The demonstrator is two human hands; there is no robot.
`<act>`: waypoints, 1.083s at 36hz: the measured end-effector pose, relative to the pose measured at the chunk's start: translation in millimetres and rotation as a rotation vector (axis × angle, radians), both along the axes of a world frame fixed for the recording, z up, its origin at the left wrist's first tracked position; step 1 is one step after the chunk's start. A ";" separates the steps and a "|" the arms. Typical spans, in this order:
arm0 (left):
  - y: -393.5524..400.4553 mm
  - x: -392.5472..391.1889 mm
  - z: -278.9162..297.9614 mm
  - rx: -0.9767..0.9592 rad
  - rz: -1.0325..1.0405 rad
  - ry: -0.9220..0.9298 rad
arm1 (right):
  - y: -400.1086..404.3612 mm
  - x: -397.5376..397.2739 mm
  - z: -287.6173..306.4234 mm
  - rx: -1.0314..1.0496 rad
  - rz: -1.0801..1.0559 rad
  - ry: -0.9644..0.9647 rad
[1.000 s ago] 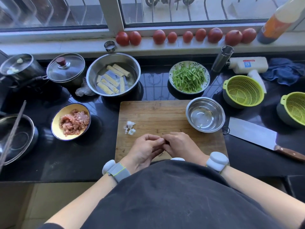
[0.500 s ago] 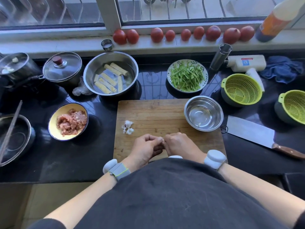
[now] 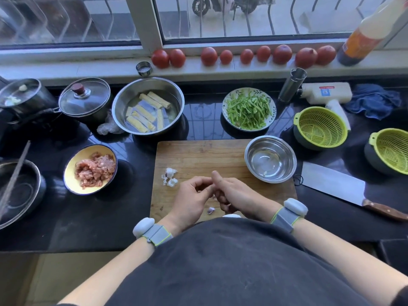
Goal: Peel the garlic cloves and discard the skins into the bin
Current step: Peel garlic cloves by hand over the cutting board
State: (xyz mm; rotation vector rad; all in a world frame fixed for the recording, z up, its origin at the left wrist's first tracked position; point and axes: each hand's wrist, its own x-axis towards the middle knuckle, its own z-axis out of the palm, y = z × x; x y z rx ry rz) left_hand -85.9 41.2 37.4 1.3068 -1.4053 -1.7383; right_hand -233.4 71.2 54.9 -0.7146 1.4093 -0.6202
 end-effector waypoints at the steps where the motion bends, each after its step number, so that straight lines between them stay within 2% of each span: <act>1: 0.6 0.7 -1.0 -0.075 -0.016 -0.047 | 0.6 -0.4 -0.8 -0.029 0.002 0.008; 5: 4.1 6.6 0.9 -0.219 -0.017 -0.059 | 4.2 0.8 1.8 -0.097 -0.019 -0.064; 12: 9.3 6.7 5.3 -0.175 0.048 0.015 | 2.3 6.6 5.4 -0.192 -0.045 0.106; 17: 10.2 2.8 6.4 -0.141 0.064 0.033 | 2.4 11.1 8.8 -0.175 -0.125 -0.002; 27: 11.2 -3.0 5.8 -0.095 0.074 0.001 | 5.9 12.3 2.7 -0.191 -0.182 0.082; 34: 13.8 -1.9 -1.7 -0.268 0.073 -0.127 | 5.2 8.1 7.9 -0.242 -0.139 0.245; 35: 13.8 -2.3 -1.3 -0.270 0.076 -0.130 | 4.9 8.0 7.7 -0.222 -0.151 0.217; 39: 7.1 -1.0 2.1 -0.222 0.114 -0.098 | 7.4 7.9 3.6 -0.107 -0.258 -0.112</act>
